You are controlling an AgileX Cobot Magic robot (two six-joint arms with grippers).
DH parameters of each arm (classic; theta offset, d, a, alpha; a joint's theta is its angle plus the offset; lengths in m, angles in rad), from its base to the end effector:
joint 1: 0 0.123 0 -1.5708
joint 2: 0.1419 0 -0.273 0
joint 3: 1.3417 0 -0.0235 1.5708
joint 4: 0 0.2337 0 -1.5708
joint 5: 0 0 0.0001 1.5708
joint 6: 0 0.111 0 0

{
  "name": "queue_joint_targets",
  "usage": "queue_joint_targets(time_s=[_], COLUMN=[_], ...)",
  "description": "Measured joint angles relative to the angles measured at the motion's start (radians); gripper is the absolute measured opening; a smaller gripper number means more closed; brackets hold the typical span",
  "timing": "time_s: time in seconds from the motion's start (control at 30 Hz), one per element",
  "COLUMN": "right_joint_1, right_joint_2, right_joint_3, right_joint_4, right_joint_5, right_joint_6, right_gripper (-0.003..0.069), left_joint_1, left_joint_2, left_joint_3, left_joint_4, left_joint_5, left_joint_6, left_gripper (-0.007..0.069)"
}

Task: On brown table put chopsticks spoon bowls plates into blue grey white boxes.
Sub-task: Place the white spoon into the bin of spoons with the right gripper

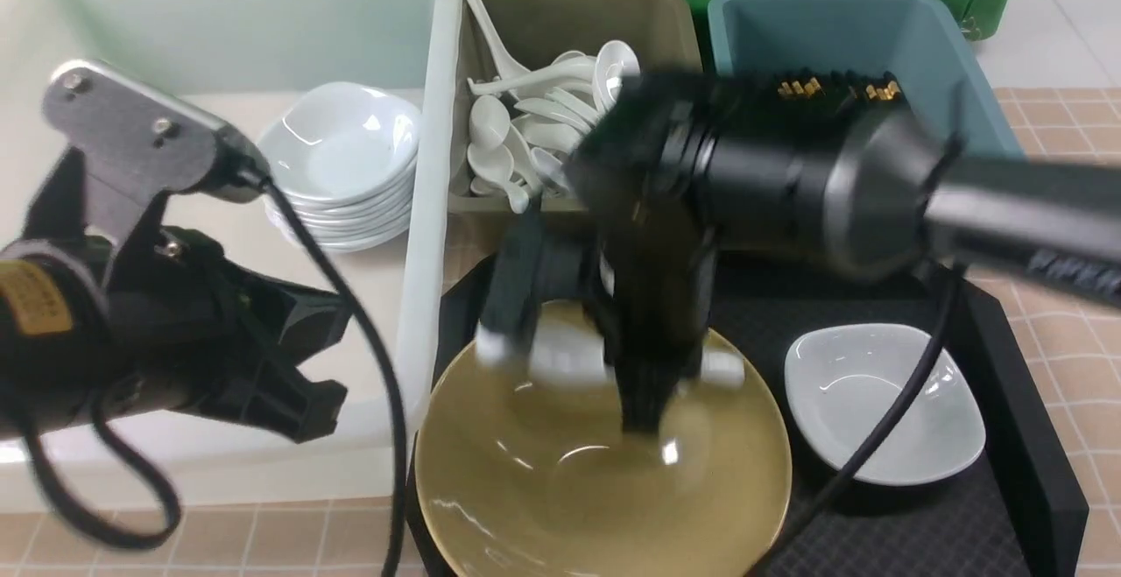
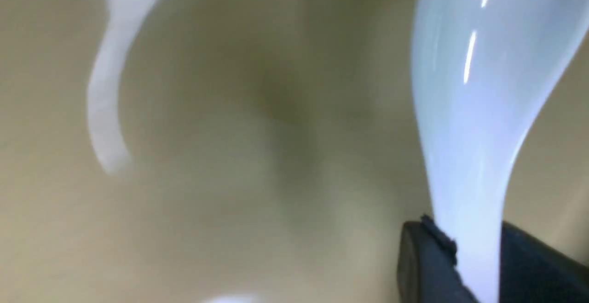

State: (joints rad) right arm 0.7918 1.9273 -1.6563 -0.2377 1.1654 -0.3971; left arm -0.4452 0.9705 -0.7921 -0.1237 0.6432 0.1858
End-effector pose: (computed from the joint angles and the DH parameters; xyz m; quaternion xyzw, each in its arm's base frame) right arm 0.2907 0.2602 0.2377 -0.5812 0.7983 -0.0897 0.1299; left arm 0.1737 -0.0920 0.2960 0.2544 0.8764 -0.1059 0.3950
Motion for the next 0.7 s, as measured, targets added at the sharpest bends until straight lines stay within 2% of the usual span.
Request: queue_joint_targets(time_s=[0.1, 0.2, 0.23, 0.33, 0.47, 0.5, 0.57, 0.6, 0.63, 0.7], right_joint_1=[-0.051, -0.13, -0.134, -0.193, -0.227, -0.243, -0.261, -0.263, -0.274, -0.28], right_joint_2=[-0.015, -0.014, -0.013, 0.023, 0.08, 0.113, 0.137, 0.137, 0.143, 0.142], right_joint_3=[-0.091, -0.196, -0.199, -0.216, -0.216, -0.216, -0.216, -0.216, -0.227, -0.262], right_joint_4=[-0.007, -0.01, -0.01, -0.011, -0.011, -0.011, -0.011, -0.011, -0.009, -0.009], right_joint_5=[-0.039, -0.202, -0.214, -0.443, -0.592, -0.661, -0.697, -0.697, -0.665, -0.583], right_joint_6=[0.053, 0.196, 0.196, 0.348, 0.429, 0.455, 0.497, 0.497, 0.547, 0.57], right_gripper=[0.0194, 0.0194, 0.0194, 0.0194, 0.0194, 0.0218, 0.0295, 0.0305, 0.0397, 0.0515], left_joint_1=[0.0, 0.0, 0.0, 0.0, 0.0, 0.0, 0.0, 0.0, 0.0, 0.0], left_joint_2=[0.071, 0.175, 0.18, 0.265, 0.314, 0.334, 0.359, 0.362, 0.385, 0.421], left_joint_3=[-0.049, -0.149, -0.155, -0.279, -0.353, -0.375, -0.385, -0.385, -0.388, -0.395], left_joint_4=[0.017, 0.032, 0.031, 0.035, 0.035, 0.034, 0.033, 0.033, 0.031, 0.03], left_joint_5=[0.017, 0.019, 0.018, 0.017, 0.017, 0.018, 0.024, 0.026, 0.048, 0.085], left_joint_6=[-0.023, -0.027, -0.027, -0.027, -0.027, -0.028, -0.029, -0.029, -0.029, -0.029], left_gripper=[0.0001, 0.0001, 0.0001, 0.0001, 0.0001, 0.0001, 0.0001, 0.0001, 0.0003, 0.0006])
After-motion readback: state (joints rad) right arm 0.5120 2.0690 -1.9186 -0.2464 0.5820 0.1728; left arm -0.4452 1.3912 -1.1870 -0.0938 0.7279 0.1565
